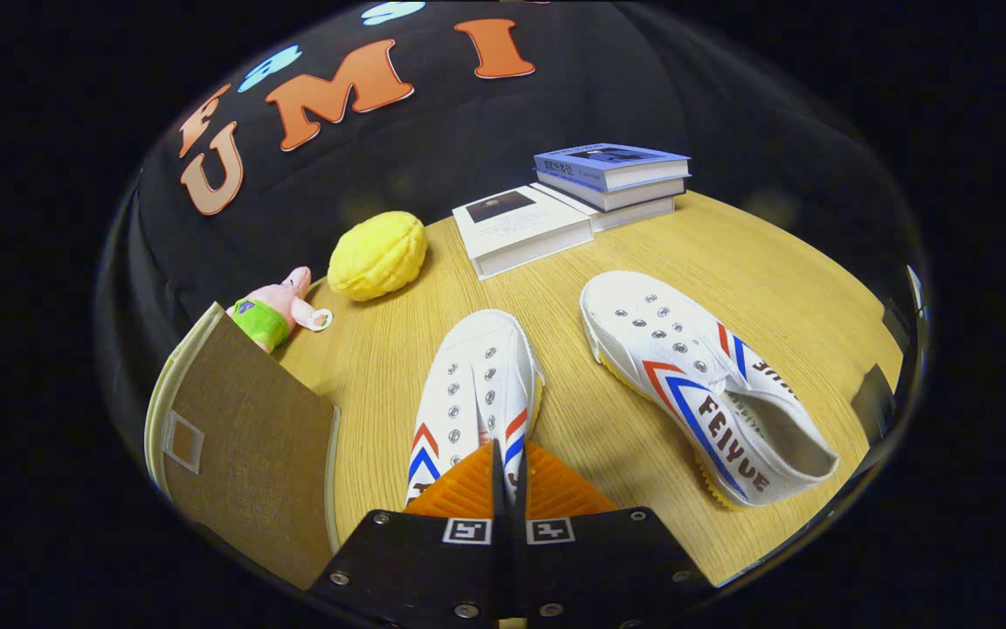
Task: Open the storage box then place both shoes into the box .Put the left shoe in first, then the right shoe, with the right side of both shoes facing outward in a uniform manner.
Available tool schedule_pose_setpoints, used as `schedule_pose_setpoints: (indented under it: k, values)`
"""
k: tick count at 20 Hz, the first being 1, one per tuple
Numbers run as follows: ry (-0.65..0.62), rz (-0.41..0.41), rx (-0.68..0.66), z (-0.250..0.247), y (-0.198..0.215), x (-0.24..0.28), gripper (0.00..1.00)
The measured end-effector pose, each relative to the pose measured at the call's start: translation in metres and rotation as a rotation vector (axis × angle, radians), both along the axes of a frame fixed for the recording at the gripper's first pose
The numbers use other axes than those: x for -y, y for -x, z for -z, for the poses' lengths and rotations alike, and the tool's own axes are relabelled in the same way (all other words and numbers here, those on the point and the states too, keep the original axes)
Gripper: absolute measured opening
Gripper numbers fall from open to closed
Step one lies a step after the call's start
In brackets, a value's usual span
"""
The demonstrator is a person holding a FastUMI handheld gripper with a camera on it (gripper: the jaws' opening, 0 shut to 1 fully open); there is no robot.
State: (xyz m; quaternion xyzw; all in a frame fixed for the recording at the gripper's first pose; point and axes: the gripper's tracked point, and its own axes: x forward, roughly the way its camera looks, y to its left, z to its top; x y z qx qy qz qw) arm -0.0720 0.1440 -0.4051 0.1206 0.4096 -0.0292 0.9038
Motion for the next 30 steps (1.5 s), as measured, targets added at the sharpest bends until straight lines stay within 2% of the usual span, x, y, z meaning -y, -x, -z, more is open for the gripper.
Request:
schedule_pose_setpoints:
  k: [7,11,16,20,25,30]
  values:
    - [-0.058,0.015,0.064,-0.074,-0.015,-0.009,0.0]
    - [-0.138,-0.002,0.117,-0.124,-0.025,-0.039,0.0]
    - [-0.17,-0.149,0.196,-0.172,-0.031,-0.105,0.0]
    - [-0.203,-0.262,0.225,-0.192,-0.032,-0.16,0.0]
    - [-0.222,-0.402,0.197,-0.181,-0.019,-0.219,0.0]
    - [-0.193,-0.504,0.162,-0.156,-0.004,-0.247,0.0]
